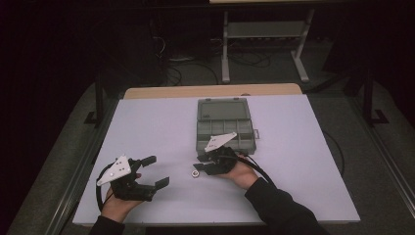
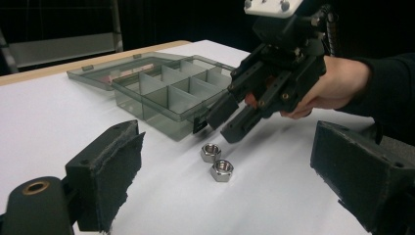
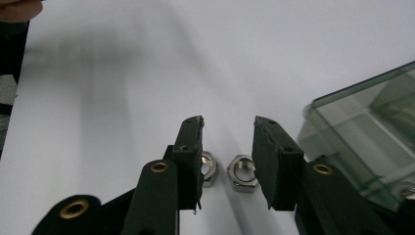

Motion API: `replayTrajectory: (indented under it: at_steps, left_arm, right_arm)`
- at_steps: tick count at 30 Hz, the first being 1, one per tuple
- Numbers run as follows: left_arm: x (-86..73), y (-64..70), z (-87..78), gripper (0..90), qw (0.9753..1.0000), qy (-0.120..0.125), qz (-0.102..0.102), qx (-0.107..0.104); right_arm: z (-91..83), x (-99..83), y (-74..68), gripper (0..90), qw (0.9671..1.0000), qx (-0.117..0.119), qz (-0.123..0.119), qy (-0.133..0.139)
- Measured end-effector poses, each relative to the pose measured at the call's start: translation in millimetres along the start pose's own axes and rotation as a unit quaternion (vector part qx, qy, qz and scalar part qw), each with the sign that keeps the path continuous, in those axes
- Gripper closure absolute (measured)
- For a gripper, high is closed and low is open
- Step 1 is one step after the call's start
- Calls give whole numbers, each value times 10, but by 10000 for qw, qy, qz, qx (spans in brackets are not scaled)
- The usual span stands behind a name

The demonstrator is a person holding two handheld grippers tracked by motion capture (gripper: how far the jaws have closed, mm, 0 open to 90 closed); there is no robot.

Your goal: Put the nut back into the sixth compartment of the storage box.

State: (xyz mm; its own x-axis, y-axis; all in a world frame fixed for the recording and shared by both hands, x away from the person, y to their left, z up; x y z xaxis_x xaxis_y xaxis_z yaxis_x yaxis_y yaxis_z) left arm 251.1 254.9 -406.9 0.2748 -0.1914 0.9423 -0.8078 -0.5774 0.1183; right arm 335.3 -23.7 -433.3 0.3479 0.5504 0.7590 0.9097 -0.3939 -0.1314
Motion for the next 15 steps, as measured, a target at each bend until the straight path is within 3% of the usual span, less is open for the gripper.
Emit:
replayTrajectory:
  at_steps: [10, 13, 15]
  left_arm:
    - [1, 2, -2, 107, 10000, 8, 2, 0]
    - [2, 2, -2, 107, 10000, 10, -2, 0]
    - [0, -1, -2, 107, 10000, 3, 2, 0]
  right_arm:
    - [130, -38, -82, 641, 9997, 127, -138, -180]
    - [149, -43, -103, 641, 9996, 172, -45, -206]
    - [166, -55, -82, 641, 9995, 134, -178, -240]
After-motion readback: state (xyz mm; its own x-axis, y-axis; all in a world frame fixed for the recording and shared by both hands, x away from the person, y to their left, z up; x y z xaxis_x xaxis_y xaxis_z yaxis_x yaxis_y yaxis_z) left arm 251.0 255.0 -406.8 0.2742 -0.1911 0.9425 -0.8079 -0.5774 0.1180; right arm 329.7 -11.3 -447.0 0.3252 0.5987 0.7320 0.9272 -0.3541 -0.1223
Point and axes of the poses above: each handheld gripper's, and its own axes: z roughly forward along the jaws, x roughly out of its top, y roughly to its right, the point moved 1 cm from there along z, roughly forward along the jaws, and after that the axes turned 3 degrees about -y, right-handed, at the moved point
